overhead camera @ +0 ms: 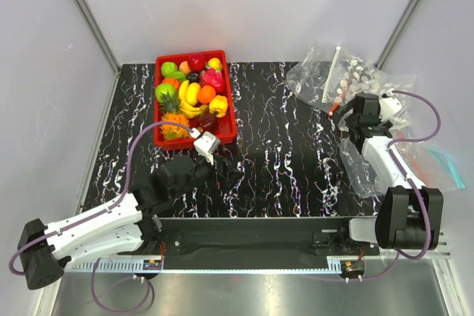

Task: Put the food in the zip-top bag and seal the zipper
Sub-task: Pick up the zipper food storage bag at the center of the board, then place the zipper food storage bag at the center of the board.

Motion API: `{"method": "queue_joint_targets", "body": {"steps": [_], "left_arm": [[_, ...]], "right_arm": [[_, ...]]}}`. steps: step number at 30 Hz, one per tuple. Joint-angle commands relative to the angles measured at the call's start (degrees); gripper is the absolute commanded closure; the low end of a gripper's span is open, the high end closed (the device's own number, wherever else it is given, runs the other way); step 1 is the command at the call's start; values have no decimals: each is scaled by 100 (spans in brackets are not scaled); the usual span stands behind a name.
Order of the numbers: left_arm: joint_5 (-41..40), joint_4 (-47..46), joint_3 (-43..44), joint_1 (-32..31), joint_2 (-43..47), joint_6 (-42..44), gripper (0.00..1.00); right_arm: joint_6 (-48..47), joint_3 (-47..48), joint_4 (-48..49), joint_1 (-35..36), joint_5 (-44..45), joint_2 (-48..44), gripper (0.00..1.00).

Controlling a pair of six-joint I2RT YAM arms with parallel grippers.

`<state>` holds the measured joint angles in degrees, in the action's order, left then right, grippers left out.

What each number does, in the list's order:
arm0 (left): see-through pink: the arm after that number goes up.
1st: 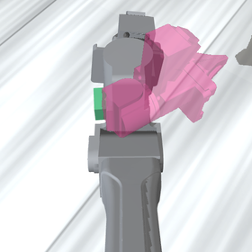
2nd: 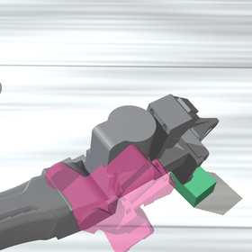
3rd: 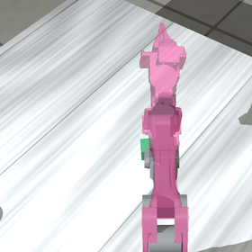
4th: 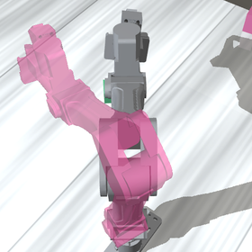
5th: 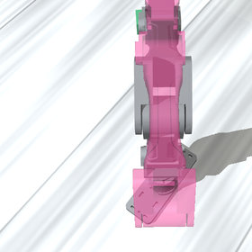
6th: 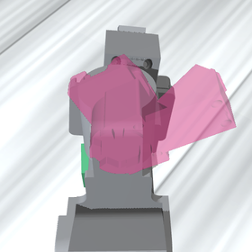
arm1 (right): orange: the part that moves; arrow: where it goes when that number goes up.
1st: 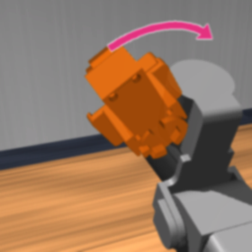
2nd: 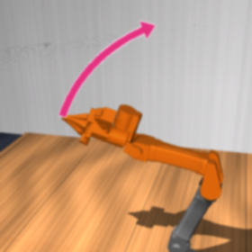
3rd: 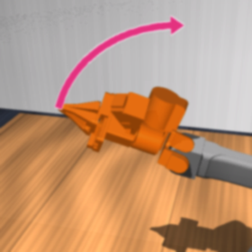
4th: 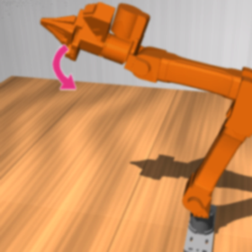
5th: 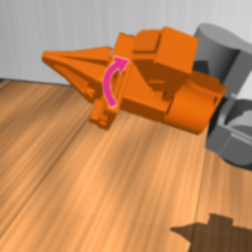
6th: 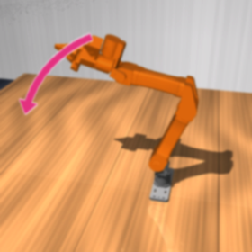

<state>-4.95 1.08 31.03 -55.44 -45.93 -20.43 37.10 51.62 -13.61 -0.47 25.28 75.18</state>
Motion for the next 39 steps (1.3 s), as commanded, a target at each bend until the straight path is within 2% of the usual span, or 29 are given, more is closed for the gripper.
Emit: {"method": "queue_joint_targets", "body": {"steps": [1, 8, 12, 13, 14, 15, 17, 18, 21, 26, 27, 28, 30, 31, 33, 34, 39], "left_arm": [[-103, -565, -9, 16, -91, 205, 1], [-50, -784, -88, 16, -240, 267, 1], [29, -838, -18, 16, -442, 276, 1], [38, -829, 17, 16, -478, 293, 1], [47, -811, 44, 16, -513, 302, 1], [47, -794, 61, 24, -557, 320, 1], [38, -733, 123, 24, -566, 364, 1], [29, -706, 132, 24, -566, 381, 1], [-76, -618, 202, 24, -548, 469, 1], [-208, -390, 351, 24, -592, 706, 1], [-234, -363, 404, 24, -601, 733, 1], [-243, -354, 430, 24, -610, 785, 1], [-269, -346, 483, 24, -566, 829, 1], [-296, -354, 501, 16, -557, 891, 1], [-287, -433, 501, 16, -522, 944, 1], [-261, -459, 501, 16, -522, 996, 1], [107, -706, 571, 16, -714, 1216, 1]], "right_arm": [[832, -178, 947, -409, -137, -12, 0], [1308, -486, 2281, -955, 170, 857, 0], [1448, -126, 2248, -1025, 319, 1543, 0], [1458, -117, 2448, -1034, 381, 1700, 3], [1449, -117, 2564, -1034, 373, 1754, 11], [1223, -90, 2678, -1034, 312, 1781, 40], [1028, -20, 2732, -1008, 48, 1685, 62], [897, -63, 2749, -973, 21, 1597, 71], [361, -99, 2653, -631, 118, 1087, 80], [-536, 147, 1889, 290, 48, 209, 84], [-755, 173, 1775, 493, -196, 95, 83], [-818, 191, 1495, 565, -947, -124, 81], [-836, 182, 1352, 688, -1671, -327, 78], [-854, 165, 1082, 732, -2310, -546, 78], [-784, 130, 878, 872, -2527, -767, 80], [-801, 112, 721, 986, -2989, -942, 80], [-634, 165, 52, 1488, -3590, -1347, 77]]}}
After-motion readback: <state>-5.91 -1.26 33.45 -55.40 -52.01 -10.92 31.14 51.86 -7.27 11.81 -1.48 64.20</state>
